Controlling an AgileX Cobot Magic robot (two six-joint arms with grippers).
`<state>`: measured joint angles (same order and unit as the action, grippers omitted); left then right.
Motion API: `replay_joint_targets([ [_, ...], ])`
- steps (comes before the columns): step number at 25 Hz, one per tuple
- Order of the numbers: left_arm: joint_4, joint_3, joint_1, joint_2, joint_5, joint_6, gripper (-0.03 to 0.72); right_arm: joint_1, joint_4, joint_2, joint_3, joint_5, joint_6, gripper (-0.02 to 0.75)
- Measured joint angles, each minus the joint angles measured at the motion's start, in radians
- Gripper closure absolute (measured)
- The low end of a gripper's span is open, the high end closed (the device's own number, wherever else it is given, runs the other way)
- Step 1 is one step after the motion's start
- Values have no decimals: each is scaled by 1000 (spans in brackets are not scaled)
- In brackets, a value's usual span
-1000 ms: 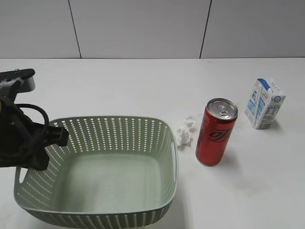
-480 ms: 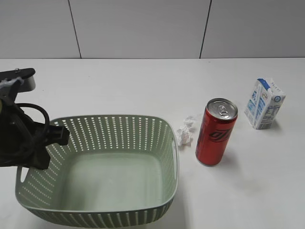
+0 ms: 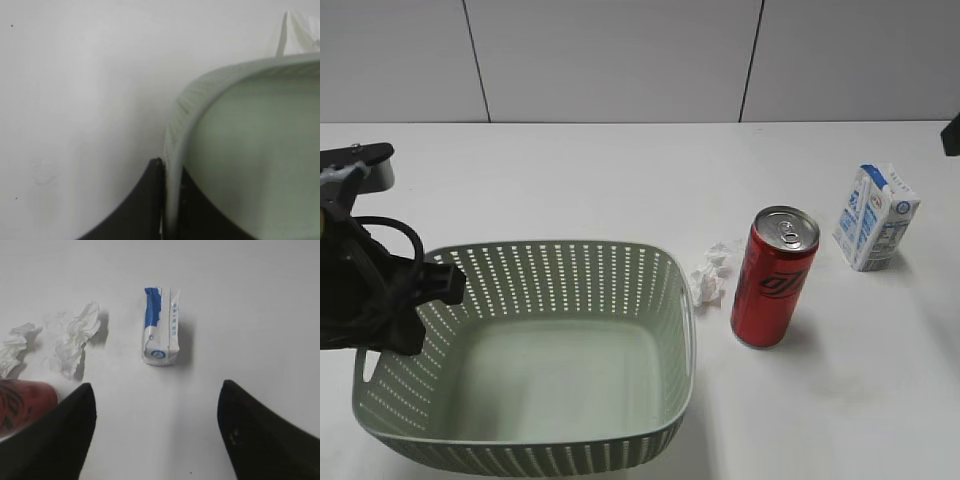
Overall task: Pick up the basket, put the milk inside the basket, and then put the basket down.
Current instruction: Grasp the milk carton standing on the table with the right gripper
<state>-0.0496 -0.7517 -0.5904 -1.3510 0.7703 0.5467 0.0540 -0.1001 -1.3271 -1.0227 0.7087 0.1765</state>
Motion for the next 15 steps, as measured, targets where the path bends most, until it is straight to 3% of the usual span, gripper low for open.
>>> replay_joint_targets([
  [15,3,0,0,0,-35,0,682,0,-13,-584,-329,38,12,125],
])
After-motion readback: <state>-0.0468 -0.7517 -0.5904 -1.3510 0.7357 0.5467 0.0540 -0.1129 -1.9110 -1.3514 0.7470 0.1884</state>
